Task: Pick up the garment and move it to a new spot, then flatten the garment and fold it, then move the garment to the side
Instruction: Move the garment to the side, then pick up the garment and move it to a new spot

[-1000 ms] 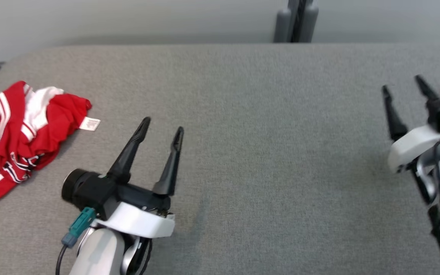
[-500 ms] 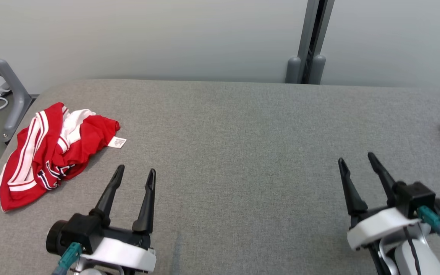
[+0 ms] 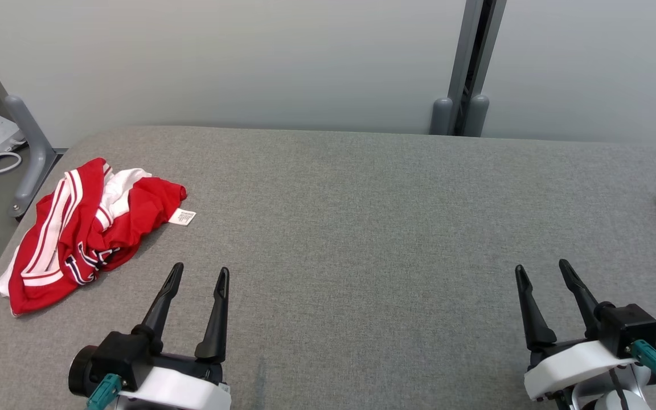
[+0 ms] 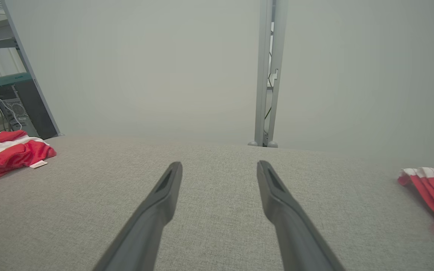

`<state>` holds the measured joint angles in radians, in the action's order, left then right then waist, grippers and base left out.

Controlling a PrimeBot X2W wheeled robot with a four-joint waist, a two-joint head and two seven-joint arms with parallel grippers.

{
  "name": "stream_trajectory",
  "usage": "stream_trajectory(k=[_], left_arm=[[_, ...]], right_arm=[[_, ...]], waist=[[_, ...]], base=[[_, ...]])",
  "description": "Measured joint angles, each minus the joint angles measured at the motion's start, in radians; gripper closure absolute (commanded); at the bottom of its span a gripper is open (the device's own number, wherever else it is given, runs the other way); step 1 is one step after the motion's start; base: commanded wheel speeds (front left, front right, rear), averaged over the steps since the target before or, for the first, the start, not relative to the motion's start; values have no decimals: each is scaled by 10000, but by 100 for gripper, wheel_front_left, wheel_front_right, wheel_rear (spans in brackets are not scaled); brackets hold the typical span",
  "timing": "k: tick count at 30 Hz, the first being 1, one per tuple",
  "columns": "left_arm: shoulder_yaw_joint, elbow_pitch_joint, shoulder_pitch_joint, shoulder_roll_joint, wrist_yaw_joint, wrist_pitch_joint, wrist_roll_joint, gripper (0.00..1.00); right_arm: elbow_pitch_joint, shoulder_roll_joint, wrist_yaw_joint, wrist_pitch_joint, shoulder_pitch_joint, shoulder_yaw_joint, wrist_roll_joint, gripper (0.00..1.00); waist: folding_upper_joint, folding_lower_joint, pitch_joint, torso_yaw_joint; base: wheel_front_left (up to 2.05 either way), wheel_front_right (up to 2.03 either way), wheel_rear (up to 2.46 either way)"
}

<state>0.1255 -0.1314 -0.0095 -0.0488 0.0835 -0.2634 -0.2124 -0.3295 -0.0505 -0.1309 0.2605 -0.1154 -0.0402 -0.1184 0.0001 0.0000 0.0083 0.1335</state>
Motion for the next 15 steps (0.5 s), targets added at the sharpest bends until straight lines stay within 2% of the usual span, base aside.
stream_trajectory(k=[15], left_arm=[[171,-36,0,2,6,0,2,0]], right_arm=[[29,21,0,0,26,71,-77,0]], waist=[[0,0,-17,-39]], base=[[0,0,0]])
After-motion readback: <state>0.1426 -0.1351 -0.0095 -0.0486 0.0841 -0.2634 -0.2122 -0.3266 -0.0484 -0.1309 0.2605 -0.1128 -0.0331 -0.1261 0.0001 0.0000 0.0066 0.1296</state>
